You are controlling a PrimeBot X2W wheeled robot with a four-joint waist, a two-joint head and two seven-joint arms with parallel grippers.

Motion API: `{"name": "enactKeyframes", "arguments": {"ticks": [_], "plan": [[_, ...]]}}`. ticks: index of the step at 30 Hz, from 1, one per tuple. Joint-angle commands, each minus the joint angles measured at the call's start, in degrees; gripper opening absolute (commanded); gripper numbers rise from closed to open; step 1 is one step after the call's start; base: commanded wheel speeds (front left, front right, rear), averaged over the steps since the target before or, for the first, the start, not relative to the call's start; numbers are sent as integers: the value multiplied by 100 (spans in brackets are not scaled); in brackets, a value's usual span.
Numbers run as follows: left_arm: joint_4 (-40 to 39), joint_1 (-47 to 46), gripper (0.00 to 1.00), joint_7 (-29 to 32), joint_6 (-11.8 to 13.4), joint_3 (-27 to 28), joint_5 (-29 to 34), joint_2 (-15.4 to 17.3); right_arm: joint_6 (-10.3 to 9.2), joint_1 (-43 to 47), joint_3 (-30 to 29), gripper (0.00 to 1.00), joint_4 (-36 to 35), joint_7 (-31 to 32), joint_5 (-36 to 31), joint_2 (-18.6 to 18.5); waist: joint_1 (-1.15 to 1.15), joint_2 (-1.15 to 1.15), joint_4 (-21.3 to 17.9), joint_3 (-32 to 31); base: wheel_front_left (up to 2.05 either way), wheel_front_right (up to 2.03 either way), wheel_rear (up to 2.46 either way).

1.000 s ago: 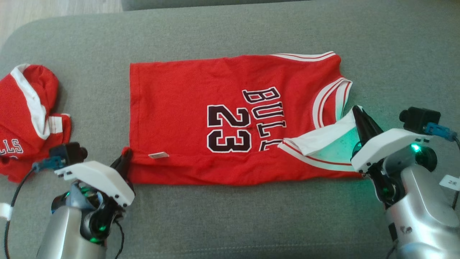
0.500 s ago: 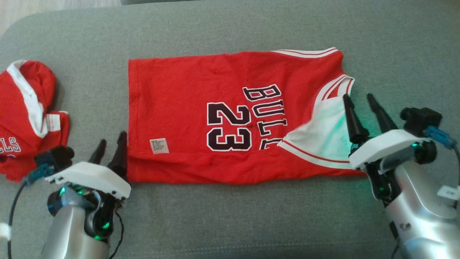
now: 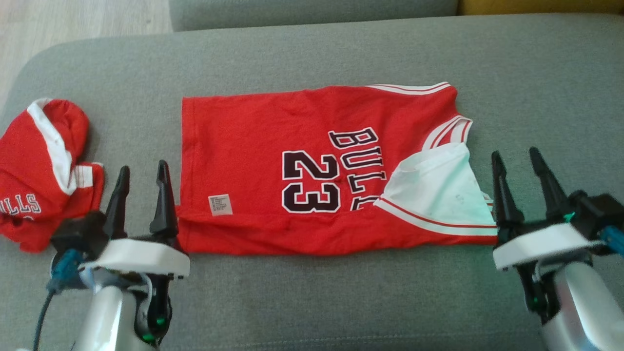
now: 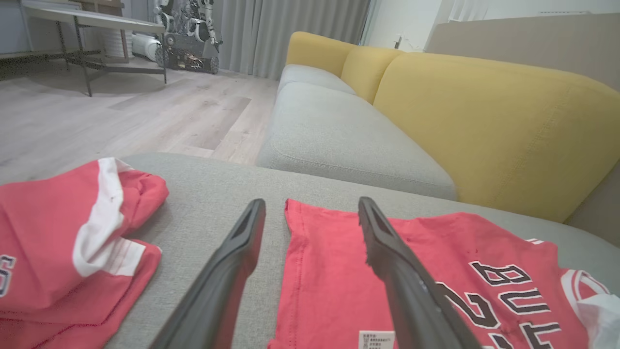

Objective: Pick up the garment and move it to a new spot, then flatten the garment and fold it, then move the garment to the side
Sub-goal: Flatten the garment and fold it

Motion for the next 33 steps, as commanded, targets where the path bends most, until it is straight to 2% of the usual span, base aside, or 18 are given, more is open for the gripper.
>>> {"name": "enactKeyframes", "arguments": {"ticks": [1,7,13,25,33], "plan": [[-292,12,100,-60,82,162,174,121,-5,78,12,100,-386,85,-121,21,0,0,-39,-51,0,0,0],[-628,522,100,-73,331,107,566,148,-5,739,-217,100,-1253,464,-420,270,0,0,-118,-197,0,0,0],[-732,949,100,-72,415,32,645,104,-5,1203,-392,100,-1769,754,-556,422,0,0,-145,-323,0,0,0],[-497,952,100,-30,379,-5,591,193,-5,1361,-418,100,-2090,925,-587,525,0,0,-153,-335,0,0,0],[-418,837,100,100,296,-85,464,180,-5,1227,-400,100,-1972,996,-534,509,0,0,-150,-203,0,0,0]]}}
